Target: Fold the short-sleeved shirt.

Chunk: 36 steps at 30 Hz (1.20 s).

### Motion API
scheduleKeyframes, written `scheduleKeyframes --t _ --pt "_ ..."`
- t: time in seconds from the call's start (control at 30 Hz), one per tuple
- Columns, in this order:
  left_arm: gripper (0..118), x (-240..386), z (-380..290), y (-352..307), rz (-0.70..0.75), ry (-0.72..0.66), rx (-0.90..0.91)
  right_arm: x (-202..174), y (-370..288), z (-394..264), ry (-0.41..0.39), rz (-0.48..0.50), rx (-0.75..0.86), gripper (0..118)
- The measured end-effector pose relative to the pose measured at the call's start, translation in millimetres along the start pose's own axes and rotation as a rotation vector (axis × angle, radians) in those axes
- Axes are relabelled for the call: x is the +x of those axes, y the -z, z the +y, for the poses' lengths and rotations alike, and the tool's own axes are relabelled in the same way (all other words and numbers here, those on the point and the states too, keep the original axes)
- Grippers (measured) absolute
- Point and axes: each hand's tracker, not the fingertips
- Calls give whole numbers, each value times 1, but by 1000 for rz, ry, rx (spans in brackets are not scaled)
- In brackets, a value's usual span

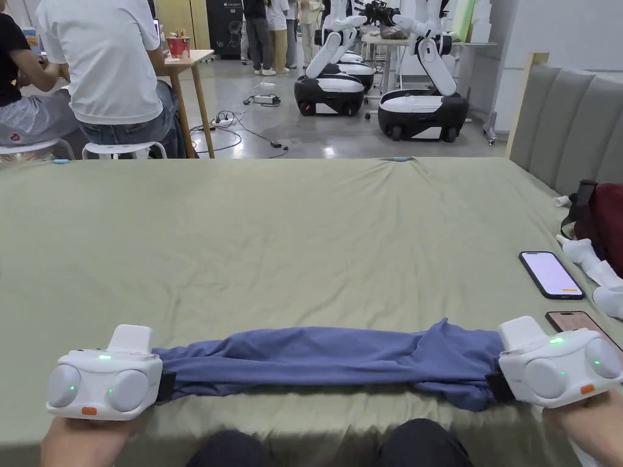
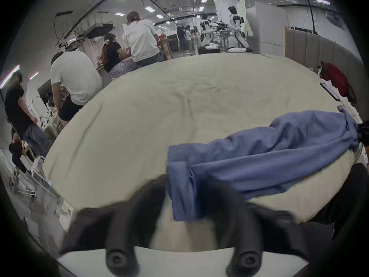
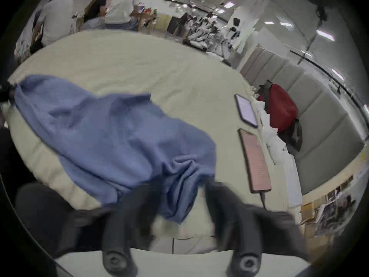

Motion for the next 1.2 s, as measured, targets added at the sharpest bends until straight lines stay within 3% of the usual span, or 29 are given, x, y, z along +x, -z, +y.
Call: scheduleKeyframes --t 0.03,0.07,0.1,0.13,0.17,0.23,0.27,0.3,0.33,0.37,0.63,0.67,0.7,0.73,0.77,0.8,0.83,0.9,1.07,1.1,1.17,1.2 --pt "72 -1 4 -6 6 0 16 4 -16 3 4 0 40 70" --pt "101 -3 8 -12 1 -8 42 5 -29 8 3 21 103 91" --pt "118 -8 14 -9 -10 -14 66 6 -39 13 7 33 142 106" --pt "114 -7 22 -18 -23 -27 122 5 -48 21 16 49 170 115" --pt "113 -7 30 -23 -46 -25 131 3 -48 31 18 63 190 115" --pt "111 -6 43 -25 -67 -54 146 -5 -53 43 19 84 238 109" --pt "102 -4 47 -25 -85 -69 157 -10 -54 47 22 107 266 94" --pt "82 -2 50 -26 -106 -77 164 -15 -56 52 25 121 271 67" --pt "35 1 53 -24 -114 -69 165 -21 -54 56 26 131 265 12" --pt "0 2 54 -17 -114 -67 159 -26 -50 58 32 141 260 0" --pt "0 -10 43 -8 -165 -86 155 -43 -37 68 26 163 238 0" --pt "8 -16 41 -7 -166 -93 155 -44 -36 70 28 161 237 0" --pt "27 -23 40 -6 -174 -104 151 -45 -37 70 29 159 236 0" --pt "68 -32 39 -4 -192 -126 146 -46 -37 72 29 157 237 0" --pt "95 -40 35 -1 -236 -154 147 -48 -37 73 31 159 240 0" --pt "115 -48 33 2 -232 -162 137 -49 -37 75 35 163 241 0" --pt "118 -57 29 4 -226 -177 138 -49 -37 74 40 171 241 0" --pt "118 -73 19 6 -277 -207 182 -52 -37 76 43 177 243 0" --pt "115 -109 -5 28 -513 -349 91 -62 -38 79 43 191 242 0" --pt "110 -111 -11 31 -527 -371 99 -62 -37 78 46 197 242 0" --pt "83 -107 -18 39 -537 -379 109 -66 -35 79 48 204 237 0" --pt "75 -105 -22 53 -547 -377 96 -68 -33 79 47 208 233 0"
